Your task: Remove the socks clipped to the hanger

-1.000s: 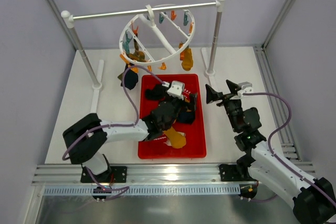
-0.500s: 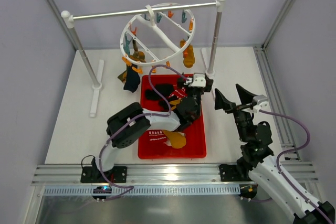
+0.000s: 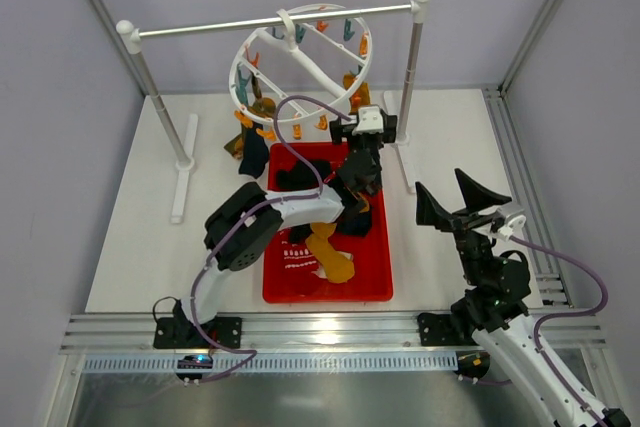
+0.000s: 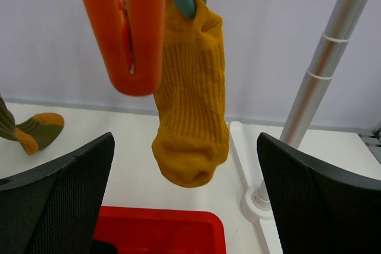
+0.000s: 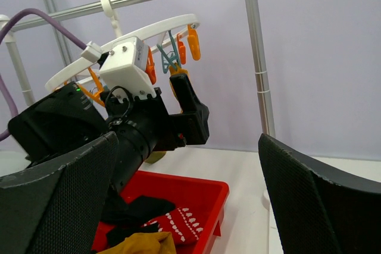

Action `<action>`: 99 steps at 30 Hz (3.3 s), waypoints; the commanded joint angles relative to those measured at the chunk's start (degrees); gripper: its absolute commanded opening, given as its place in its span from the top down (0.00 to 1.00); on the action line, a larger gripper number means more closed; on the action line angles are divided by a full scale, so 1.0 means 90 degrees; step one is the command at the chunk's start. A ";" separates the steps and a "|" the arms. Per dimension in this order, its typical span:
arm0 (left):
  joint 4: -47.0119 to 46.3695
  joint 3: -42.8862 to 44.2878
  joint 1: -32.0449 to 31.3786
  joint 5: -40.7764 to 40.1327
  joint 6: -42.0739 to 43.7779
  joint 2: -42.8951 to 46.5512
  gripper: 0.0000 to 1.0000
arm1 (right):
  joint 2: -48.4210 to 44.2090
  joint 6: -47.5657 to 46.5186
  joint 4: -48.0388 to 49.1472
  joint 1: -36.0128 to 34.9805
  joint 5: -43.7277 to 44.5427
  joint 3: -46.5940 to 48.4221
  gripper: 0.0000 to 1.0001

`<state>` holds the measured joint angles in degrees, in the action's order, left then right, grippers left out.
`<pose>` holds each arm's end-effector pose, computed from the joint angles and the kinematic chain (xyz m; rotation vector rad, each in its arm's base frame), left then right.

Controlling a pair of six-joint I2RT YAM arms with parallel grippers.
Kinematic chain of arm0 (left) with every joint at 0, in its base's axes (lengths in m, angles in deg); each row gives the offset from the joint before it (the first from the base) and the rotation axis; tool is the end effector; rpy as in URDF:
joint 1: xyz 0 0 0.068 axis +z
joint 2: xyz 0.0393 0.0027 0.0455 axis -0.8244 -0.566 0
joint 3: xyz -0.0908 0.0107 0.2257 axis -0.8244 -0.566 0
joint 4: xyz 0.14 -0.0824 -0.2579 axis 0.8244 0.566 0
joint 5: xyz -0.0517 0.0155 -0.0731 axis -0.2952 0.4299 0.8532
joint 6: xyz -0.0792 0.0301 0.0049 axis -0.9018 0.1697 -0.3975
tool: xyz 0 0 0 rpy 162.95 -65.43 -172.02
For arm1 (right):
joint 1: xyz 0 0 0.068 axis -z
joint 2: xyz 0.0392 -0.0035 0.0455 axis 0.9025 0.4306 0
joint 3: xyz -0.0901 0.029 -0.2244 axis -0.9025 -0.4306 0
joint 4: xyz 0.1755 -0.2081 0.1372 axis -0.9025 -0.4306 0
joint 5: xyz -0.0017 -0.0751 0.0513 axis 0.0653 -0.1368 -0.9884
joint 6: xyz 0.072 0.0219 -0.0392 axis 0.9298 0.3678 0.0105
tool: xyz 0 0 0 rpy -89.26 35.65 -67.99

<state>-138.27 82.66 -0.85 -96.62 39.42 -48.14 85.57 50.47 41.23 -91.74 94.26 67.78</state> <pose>0.3400 -0.3991 0.2272 -0.1473 1.3338 -0.1185 0.1908 0.0862 0.2899 -0.0678 1.0229 0.4379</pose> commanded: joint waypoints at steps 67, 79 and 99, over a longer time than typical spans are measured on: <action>0.1303 -0.4912 0.0854 0.4123 -0.1289 0.4431 1.00 | 0.6639 -0.1043 -0.2868 -0.0713 -0.0953 0.6823 0.02; 0.1293 -0.4990 0.0874 0.4152 -0.1572 0.4655 1.00 | 0.7156 -0.1317 -0.4596 -0.0713 -0.1197 0.7819 0.05; 0.1117 -0.4853 0.0874 0.4553 -0.2207 0.4363 1.00 | 0.7567 -0.1287 -0.4198 -0.1425 -0.0300 0.8025 0.06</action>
<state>-126.03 37.68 6.91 -55.53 21.04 -8.38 153.37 39.28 -0.13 -102.25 86.24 137.60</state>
